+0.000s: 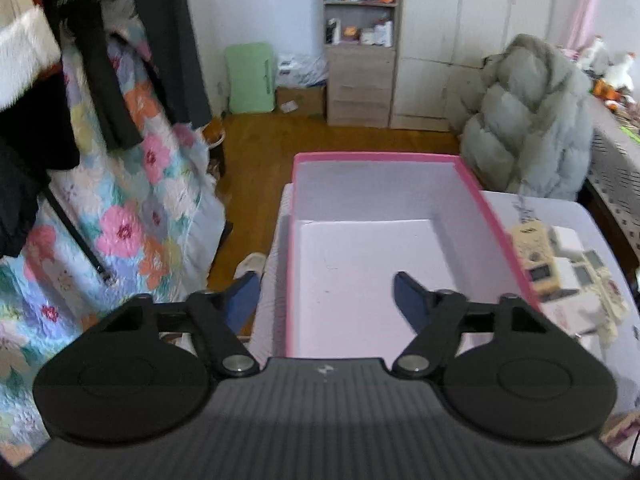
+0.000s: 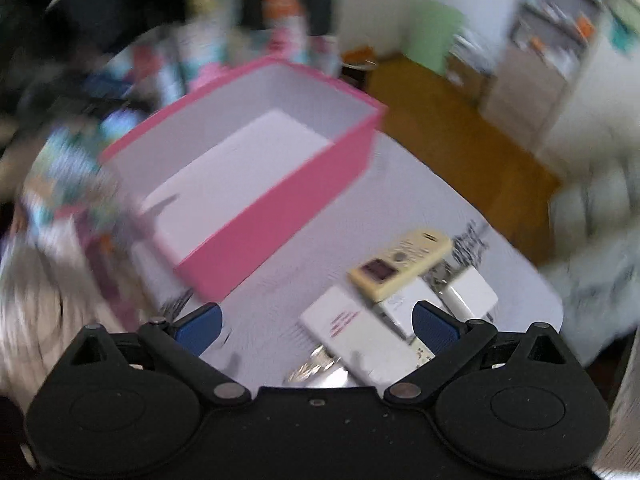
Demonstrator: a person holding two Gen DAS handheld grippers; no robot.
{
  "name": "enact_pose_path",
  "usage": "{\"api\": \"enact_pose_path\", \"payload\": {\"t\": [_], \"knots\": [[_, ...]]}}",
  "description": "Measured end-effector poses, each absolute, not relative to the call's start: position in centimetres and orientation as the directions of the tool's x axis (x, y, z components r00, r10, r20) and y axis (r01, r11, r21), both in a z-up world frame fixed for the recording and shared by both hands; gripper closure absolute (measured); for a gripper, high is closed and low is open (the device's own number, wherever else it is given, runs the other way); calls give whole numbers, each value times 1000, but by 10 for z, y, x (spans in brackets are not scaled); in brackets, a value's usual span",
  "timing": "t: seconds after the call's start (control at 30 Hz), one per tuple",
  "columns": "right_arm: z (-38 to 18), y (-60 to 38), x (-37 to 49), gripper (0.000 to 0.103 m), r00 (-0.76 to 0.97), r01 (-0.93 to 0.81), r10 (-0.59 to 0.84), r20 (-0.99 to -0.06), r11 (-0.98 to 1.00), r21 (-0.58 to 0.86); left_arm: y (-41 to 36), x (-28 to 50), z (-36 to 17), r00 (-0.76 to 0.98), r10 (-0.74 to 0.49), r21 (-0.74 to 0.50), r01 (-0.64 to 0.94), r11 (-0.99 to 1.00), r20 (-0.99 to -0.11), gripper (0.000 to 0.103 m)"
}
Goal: Organize rigid objects
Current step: 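Clamp the pink box wall with the left tool while the right tool approaches the remotes, then grasp the cream TCL remote with the right tool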
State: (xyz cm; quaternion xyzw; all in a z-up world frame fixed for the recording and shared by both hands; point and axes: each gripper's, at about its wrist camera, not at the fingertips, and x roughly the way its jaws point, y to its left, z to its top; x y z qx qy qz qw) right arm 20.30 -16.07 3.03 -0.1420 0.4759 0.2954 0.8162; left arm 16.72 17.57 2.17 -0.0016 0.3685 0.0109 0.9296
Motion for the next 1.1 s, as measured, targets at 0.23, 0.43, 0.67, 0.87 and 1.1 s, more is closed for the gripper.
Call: {"api": "enact_pose_path", "payload": {"t": [0.23,0.43,0.67,0.87,1.1], "knots": [[-24,-195,271,13,334,-379,373,-865,894,239,183,207,6,710,137,119,-75,990,-691,40],[-46,-192,297,17,313,-333,400,-862,896,295,191,232,-12,692,78,68,-42,997,-717,40],[-56,-184,315,18,307,-334,417,-856,889,313,208,227,-37,687,65,30,-63,998,-724,59],[-72,-185,326,25,291,-311,408,-865,896,318,217,223,-45,677,-45,-90,-31,995,-734,92],[-92,-188,334,35,284,-258,385,-878,913,316,219,219,-52,689,-83,-128,-14,992,-720,95]]}}
